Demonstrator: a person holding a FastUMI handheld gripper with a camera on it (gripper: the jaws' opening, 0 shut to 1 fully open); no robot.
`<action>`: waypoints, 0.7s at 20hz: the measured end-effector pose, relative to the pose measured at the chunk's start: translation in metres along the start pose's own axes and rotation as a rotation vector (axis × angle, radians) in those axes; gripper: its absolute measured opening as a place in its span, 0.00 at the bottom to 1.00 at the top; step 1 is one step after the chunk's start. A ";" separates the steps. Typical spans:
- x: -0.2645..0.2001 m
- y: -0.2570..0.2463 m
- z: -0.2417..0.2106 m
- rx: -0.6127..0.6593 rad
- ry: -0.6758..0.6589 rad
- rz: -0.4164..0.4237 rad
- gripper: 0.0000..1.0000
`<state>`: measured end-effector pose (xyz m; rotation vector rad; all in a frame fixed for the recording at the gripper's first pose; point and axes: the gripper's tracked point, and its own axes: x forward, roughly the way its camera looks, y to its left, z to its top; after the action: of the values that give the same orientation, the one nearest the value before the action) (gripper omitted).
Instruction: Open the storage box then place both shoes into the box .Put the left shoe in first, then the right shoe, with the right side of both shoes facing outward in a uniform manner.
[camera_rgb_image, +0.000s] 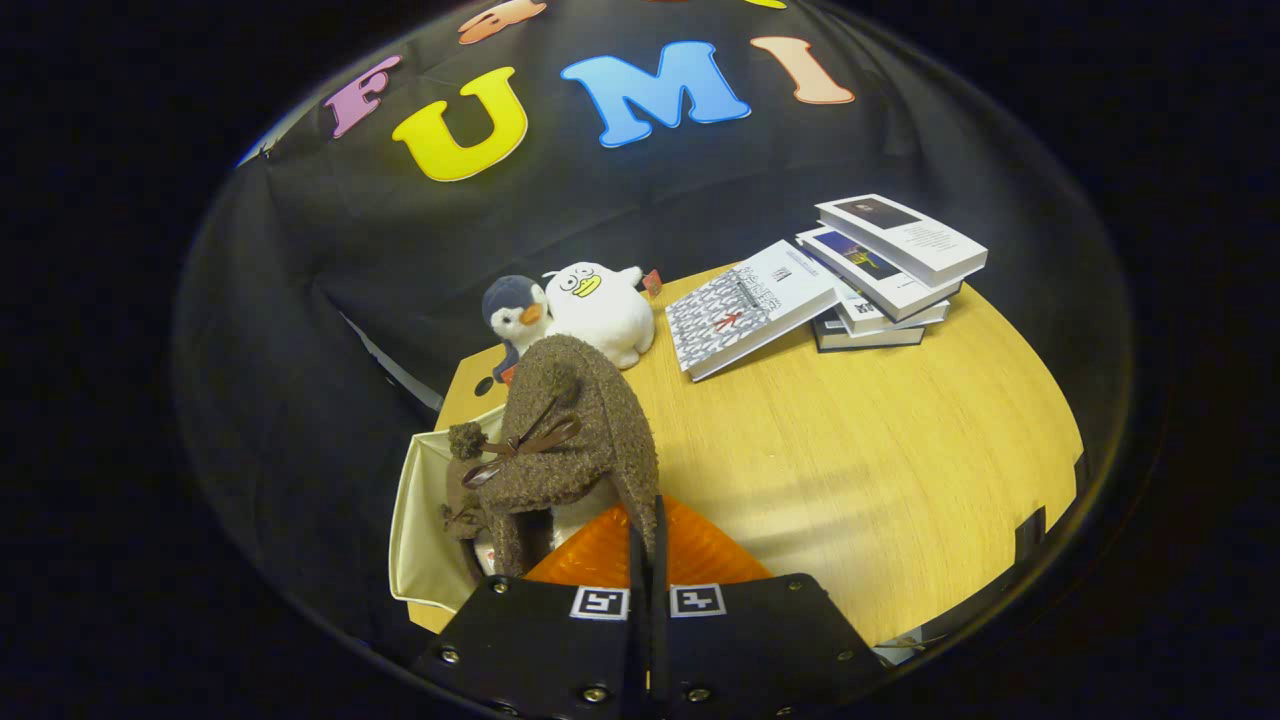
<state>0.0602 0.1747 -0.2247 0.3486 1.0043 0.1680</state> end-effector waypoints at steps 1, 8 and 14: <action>0.003 0.012 -0.001 0.001 0.000 0.013 0.01; 0.027 0.087 -0.015 0.008 0.021 0.087 0.01; 0.040 0.115 -0.020 0.022 0.010 0.087 0.01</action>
<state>0.0669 0.2978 -0.2242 0.4117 1.0021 0.2376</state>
